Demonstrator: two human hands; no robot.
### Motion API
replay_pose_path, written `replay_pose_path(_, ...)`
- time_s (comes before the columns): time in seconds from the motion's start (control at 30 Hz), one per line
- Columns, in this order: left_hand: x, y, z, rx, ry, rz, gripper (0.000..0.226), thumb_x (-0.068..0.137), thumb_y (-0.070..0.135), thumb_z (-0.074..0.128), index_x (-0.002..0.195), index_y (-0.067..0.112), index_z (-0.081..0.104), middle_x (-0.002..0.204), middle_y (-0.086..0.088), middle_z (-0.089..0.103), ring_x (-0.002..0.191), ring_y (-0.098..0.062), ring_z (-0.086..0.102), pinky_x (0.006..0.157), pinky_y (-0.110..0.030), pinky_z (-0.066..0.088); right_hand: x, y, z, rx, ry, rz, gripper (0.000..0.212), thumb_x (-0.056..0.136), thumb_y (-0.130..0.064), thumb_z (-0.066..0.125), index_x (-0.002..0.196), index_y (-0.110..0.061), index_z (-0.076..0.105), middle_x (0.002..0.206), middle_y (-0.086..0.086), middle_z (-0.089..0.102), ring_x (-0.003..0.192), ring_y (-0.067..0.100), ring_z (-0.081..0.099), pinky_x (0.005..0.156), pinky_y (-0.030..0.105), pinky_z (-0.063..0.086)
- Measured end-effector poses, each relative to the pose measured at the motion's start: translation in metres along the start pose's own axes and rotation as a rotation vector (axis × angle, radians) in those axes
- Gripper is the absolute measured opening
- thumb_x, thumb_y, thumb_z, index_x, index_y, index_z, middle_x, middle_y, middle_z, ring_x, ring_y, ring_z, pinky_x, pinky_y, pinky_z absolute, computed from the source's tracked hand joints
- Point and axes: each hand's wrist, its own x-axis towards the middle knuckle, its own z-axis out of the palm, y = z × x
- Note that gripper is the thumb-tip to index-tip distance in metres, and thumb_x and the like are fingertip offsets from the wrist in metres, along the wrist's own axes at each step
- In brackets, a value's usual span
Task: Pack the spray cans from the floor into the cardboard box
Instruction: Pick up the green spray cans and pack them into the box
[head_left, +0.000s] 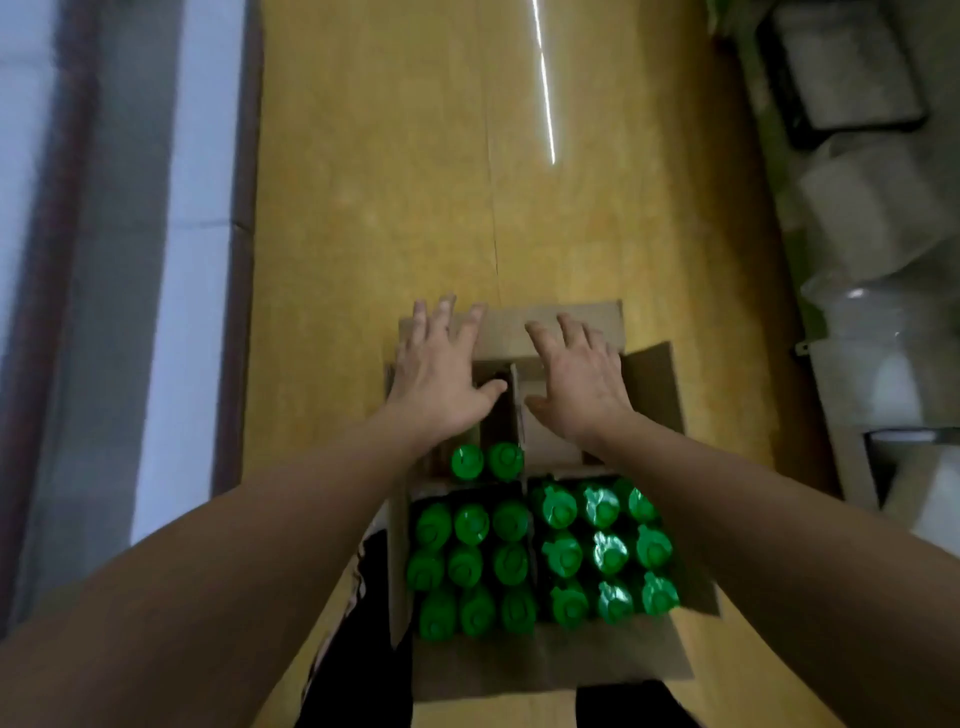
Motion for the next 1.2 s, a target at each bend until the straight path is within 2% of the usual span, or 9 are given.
replay_pose_path(0.17,-0.026,0.058,-0.130,0.107,0.216,0.025,0.097,0.088,0.070,0.057,0.161,0.035,0.003,0.170,-0.003,-0.005,0.155,-0.034,-0.011,0.123,-0.058,0.012,-0.030,-0.002,-0.140,-0.062,0.258,-0.087,0.091,0.086,-0.063,0.064,0.157,-0.031,0.018,0.165,0.013,0.018,0.150,0.037,0.017,0.120,0.058,0.021)
replay_pose_path(0.27,-0.053,0.092,-0.200,0.176,0.322,0.022,0.097,0.088,0.076,0.050,0.161,0.036,0.001,0.170,-0.003,-0.007,0.155,-0.035,-0.012,0.123,-0.060,0.009,-0.055,0.002,-0.218,-0.103,0.377,-0.109,0.093,0.084,-0.074,0.057,0.157,-0.034,0.016,0.165,0.011,0.018,0.150,0.037,0.016,0.119,0.061,0.018)
replay_pose_path(0.43,-0.123,0.142,-0.291,0.276,0.459,-0.039,0.094,0.087,0.080,0.042,0.161,0.037,0.003,0.170,-0.002,-0.008,0.154,-0.034,-0.013,0.123,-0.059,0.006,-0.103,0.001,-0.324,-0.138,0.503,-0.218,0.096,0.082,-0.079,0.053,0.158,-0.036,0.013,0.166,0.010,0.015,0.151,0.038,0.014,0.119,0.063,0.013)
replay_pose_path(0.57,-0.176,0.166,-0.351,0.303,0.601,-0.118,0.094,0.085,0.083,0.040,0.161,0.037,0.007,0.170,-0.004,-0.001,0.155,-0.034,-0.010,0.123,-0.059,0.007,-0.146,-0.017,-0.385,-0.148,0.603,-0.338,0.097,0.082,-0.079,0.054,0.158,-0.036,0.013,0.167,0.009,0.014,0.151,0.038,0.015,0.119,0.063,0.013)
replay_pose_path(0.7,-0.234,0.175,-0.384,0.272,0.672,-0.170,0.093,0.087,0.080,0.042,0.161,0.037,0.007,0.170,-0.004,-0.002,0.155,-0.034,-0.011,0.123,-0.058,0.006,-0.185,-0.044,-0.416,-0.185,0.628,-0.427,0.096,0.082,-0.078,0.055,0.158,-0.037,0.012,0.167,0.008,0.012,0.152,0.038,0.013,0.119,0.064,0.014)
replay_pose_path(0.9,-0.341,0.138,-0.408,0.280,0.774,-0.337,0.094,0.086,0.081,0.043,0.161,0.037,0.007,0.170,-0.004,-0.003,0.154,-0.036,-0.012,0.122,-0.060,0.005,-0.245,-0.128,-0.436,-0.224,0.661,-0.643,0.095,0.082,-0.078,0.056,0.157,-0.037,0.013,0.167,0.010,0.013,0.152,0.039,0.013,0.118,0.067,0.013)
replay_pose_path(1.2,-0.543,0.058,-0.409,0.225,0.898,-0.568,0.094,0.087,0.080,0.043,0.161,0.038,0.005,0.170,-0.001,-0.010,0.154,-0.032,-0.017,0.123,-0.060,0.001,-0.379,-0.268,-0.411,-0.255,0.714,-0.908,0.095,0.083,-0.077,0.055,0.158,-0.036,0.012,0.168,0.010,0.009,0.152,0.039,0.011,0.118,0.066,0.010)
